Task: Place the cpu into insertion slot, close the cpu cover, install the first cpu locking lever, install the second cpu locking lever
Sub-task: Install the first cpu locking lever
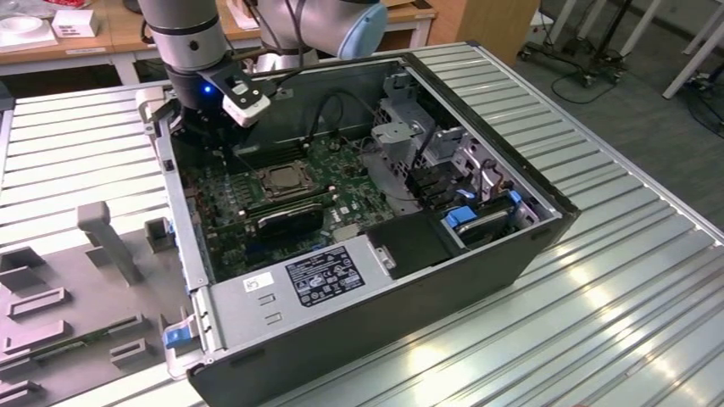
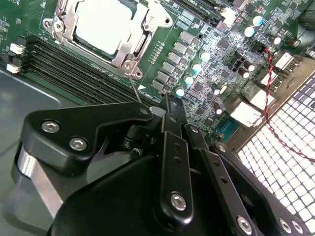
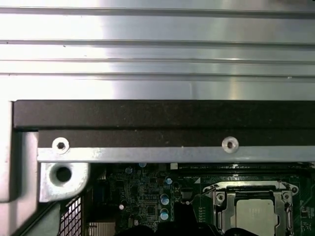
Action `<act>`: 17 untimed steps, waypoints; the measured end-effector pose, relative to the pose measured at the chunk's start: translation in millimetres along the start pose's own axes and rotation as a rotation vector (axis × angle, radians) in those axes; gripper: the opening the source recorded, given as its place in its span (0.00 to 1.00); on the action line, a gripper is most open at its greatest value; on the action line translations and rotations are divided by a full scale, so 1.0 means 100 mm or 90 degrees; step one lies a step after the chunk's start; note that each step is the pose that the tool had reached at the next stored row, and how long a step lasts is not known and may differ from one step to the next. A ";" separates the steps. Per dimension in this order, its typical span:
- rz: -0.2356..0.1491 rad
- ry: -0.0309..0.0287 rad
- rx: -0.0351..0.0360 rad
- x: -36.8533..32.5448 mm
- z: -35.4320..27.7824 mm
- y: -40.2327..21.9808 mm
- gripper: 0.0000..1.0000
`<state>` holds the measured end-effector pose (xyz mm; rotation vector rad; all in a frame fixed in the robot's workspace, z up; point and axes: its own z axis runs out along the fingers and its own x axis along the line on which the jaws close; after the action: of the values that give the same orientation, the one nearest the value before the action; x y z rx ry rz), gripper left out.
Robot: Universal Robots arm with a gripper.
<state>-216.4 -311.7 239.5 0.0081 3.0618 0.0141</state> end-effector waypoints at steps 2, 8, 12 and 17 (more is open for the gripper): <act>0.000 0.0000 -0.0001 0.001 -0.001 -0.005 0.11; 0.000 0.0013 0.0002 -0.020 -0.054 -0.031 0.11; 0.000 0.0018 0.0000 -0.039 -0.089 -0.040 0.11; 0.000 0.0024 0.0000 -0.055 -0.088 -0.044 0.11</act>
<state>-211.6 -316.2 248.7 0.0084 3.0655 0.0142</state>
